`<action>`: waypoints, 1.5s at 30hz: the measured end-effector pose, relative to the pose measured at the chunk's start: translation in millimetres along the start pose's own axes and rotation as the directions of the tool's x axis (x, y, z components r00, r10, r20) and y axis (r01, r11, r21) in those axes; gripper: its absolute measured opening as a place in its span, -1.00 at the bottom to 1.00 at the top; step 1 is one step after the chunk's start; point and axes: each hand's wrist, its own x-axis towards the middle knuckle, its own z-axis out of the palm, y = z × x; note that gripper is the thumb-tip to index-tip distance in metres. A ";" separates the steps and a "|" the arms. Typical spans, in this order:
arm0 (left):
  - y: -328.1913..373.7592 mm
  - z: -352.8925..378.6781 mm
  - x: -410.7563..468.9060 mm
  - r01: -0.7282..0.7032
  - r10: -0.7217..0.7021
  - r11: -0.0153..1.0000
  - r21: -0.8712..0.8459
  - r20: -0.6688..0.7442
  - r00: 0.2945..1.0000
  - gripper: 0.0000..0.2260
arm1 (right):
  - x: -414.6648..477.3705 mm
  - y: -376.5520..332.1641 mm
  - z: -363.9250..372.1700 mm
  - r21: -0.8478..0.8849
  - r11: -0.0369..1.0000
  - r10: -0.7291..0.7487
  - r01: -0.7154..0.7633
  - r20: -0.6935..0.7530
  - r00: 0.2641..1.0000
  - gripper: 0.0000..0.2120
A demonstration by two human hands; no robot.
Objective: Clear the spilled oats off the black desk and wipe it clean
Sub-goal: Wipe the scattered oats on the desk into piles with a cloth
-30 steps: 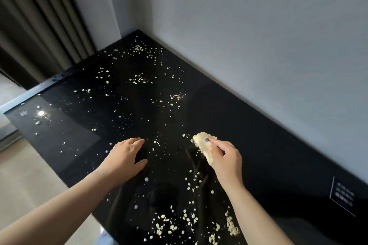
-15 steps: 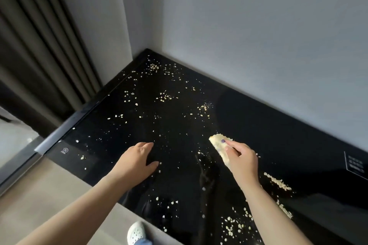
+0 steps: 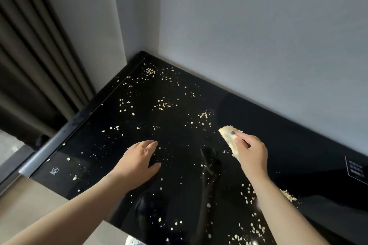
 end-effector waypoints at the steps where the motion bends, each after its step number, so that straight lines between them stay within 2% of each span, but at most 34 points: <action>1: 0.7 -0.5 6.1 -0.002 0.001 1.000 0.005 0.005 1.000 -0.39 | 9.1 -0.4 2.9 0.006 1.000 0.003 -0.003 -0.011 1.000 -0.83; 10: 4.3 12.7 79.2 -0.003 0.001 0.998 0.055 0.039 0.999 -0.35 | 116.8 18.7 44.1 -0.034 0.999 -0.009 0.007 -0.047 0.999 -0.81; 15: 0.6 24.9 119.7 0.001 0.000 0.999 0.045 -0.018 1.000 -0.33 | 179.2 31.9 65.9 -0.062 0.998 -0.021 0.017 -0.057 0.998 -0.80; 20: -7.8 35.9 138.2 0.024 -0.019 0.996 0.080 -0.062 0.998 -0.27 | 231.0 36.1 89.6 -0.088 0.996 -0.035 0.024 -0.128 0.991 -0.78; 25: -21.7 45.7 141.5 0.040 -0.029 0.989 0.146 -0.077 0.997 -0.20 | 258.8 42.5 111.1 -0.124 0.992 -0.050 0.036 -0.115 0.992 -0.77; 28: -25.2 51.6 141.7 0.053 -0.047 0.982 0.181 -0.042 0.998 -0.20 | 245.2 41.7 116.7 -0.112 0.982 -0.152 0.150 -0.007 0.988 -0.78; 30: -24.2 53.1 142.4 0.065 -0.062 0.982 0.180 -0.022 0.998 -0.21 | 220.9 44.7 118.5 -0.084 0.952 -0.283 0.294 0.117 0.952 -0.78; 32: -23.6 54.4 143.4 0.065 -0.065 0.981 0.183 -0.008 0.998 -0.22 | 186.2 51.0 116.9 -0.066 0.922 -0.355 0.381 0.247 0.902 -0.78; 36: -23.4 55.1 143.1 0.067 -0.068 0.980 0.185 -0.002 0.998 -0.22 | 114.6 56.0 98.7 0.004 0.920 -0.359 0.392 0.414 0.836 -0.76; 38: -23.7 56.2 143.1 0.067 -0.067 0.979 0.192 -0.007 0.998 -0.21 | 99.0 53.8 90.8 0.047 0.949 -0.299 0.313 0.452 0.840 -0.76; 41: -24.5 57.3 143.9 0.067 -0.065 0.977 0.204 -0.012 0.998 -0.21 | 111.0 42.5 85.9 0.100 0.971 -0.238 0.216 0.371 0.898 -0.75; 45: -24.7 57.9 145.1 0.058 -0.055 0.974 0.220 -0.017 0.998 -0.20 | 179.8 32.4 80.2 0.013 0.966 -0.259 0.259 0.018 0.966 -0.77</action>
